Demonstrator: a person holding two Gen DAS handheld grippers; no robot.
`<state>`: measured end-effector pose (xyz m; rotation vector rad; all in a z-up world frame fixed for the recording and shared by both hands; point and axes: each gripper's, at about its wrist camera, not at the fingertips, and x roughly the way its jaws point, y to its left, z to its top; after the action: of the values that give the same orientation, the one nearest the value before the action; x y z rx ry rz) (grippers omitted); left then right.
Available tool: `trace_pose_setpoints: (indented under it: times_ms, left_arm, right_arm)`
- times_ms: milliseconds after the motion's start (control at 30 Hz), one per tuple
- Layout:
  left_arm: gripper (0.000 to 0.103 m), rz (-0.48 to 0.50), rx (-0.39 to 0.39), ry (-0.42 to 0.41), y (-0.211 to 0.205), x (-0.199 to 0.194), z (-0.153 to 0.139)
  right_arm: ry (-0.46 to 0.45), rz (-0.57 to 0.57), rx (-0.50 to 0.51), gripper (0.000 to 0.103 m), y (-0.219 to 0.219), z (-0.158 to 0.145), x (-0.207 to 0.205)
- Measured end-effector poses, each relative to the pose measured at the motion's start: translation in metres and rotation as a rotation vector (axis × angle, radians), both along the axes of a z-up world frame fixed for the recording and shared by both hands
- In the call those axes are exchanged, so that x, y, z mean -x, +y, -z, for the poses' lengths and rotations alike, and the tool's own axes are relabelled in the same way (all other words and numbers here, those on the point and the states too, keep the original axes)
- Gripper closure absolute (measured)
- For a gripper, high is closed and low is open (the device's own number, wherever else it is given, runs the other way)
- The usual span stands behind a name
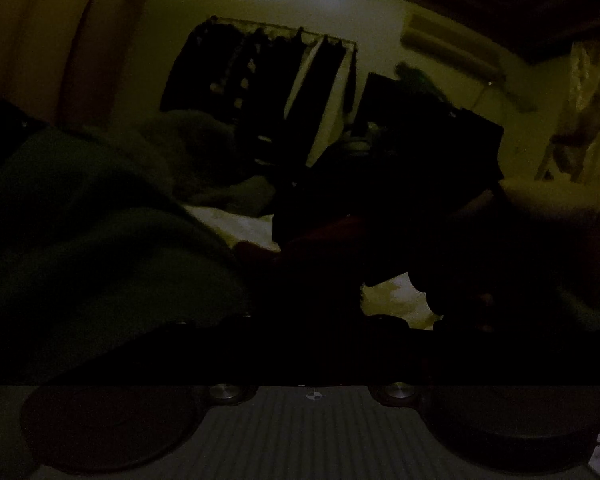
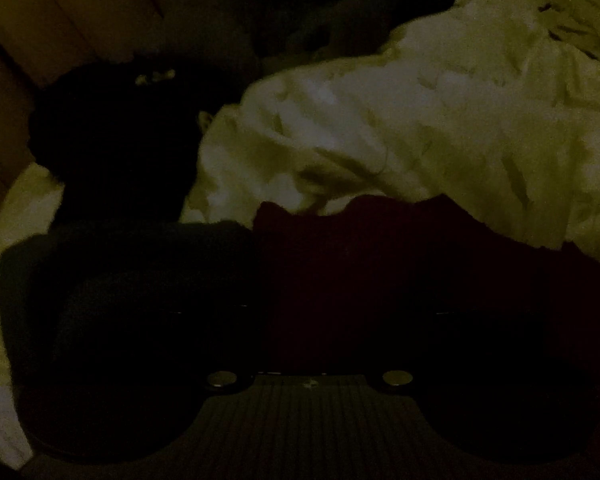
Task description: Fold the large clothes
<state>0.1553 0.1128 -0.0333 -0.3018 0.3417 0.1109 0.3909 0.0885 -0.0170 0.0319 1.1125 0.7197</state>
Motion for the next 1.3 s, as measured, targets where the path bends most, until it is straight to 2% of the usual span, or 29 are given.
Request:
trace_pose_setpoints:
  times_ms: [67, 267, 400, 467, 533, 667, 767, 900, 1000, 1067, 1200, 1300]
  left_arm:
    - [0.009, 0.026, 0.028, 0.0, -0.003, -0.002, -0.008]
    - [0.009, 0.146, 0.02, -0.025, -0.043, -0.009, -0.037]
    - [0.009, 0.282, 0.057, -0.003, -0.083, -0.03, -0.049]
    - [0.009, 0.345, 0.099, 0.021, -0.105, -0.045, -0.047]
    - [0.009, 0.405, 0.106, 0.049, -0.132, -0.062, -0.041]
    - [0.009, 0.475, 0.112, 0.121, -0.177, -0.089, -0.013]
    - [0.006, 0.505, 0.098, 0.201, -0.203, -0.102, 0.019]
    - [0.0, 0.503, -0.054, 0.177, -0.231, -0.104, 0.04]
    - [0.0, 0.53, -0.11, 0.174, -0.247, -0.097, 0.05]
    - [0.0, 0.542, -0.145, 0.166, -0.253, -0.099, 0.052]
    - [0.0, 0.543, -0.166, 0.158, -0.258, -0.088, 0.05]
    - [0.0, 0.582, -0.141, 0.155, -0.252, -0.083, 0.035]
  right_arm:
    - [-0.016, 0.006, -0.039, 0.077, -0.006, -0.005, 0.0]
    - [-0.046, 0.047, -0.207, 0.079, -0.065, -0.031, 0.0]
    - [-0.094, 0.071, -0.281, 0.08, -0.131, -0.046, -0.003]
    - [-0.097, 0.111, -0.301, 0.08, -0.172, -0.049, -0.008]
    - [-0.088, 0.146, -0.315, 0.08, -0.209, -0.045, -0.015]
    - [-0.052, 0.222, -0.319, 0.08, -0.28, -0.021, -0.027]
    - [0.006, 0.28, -0.317, 0.08, -0.317, 0.017, -0.034]
    - [0.062, 0.339, -0.291, 0.078, -0.337, 0.079, -0.04]
    - [0.109, 0.39, -0.387, 0.075, -0.349, 0.117, -0.041]
    - [0.129, 0.404, -0.452, 0.074, -0.357, 0.127, -0.04]
    - [0.136, 0.419, -0.5, 0.07, -0.364, 0.132, -0.036]
    - [0.146, 0.443, -0.553, 0.061, -0.373, 0.133, -0.033]
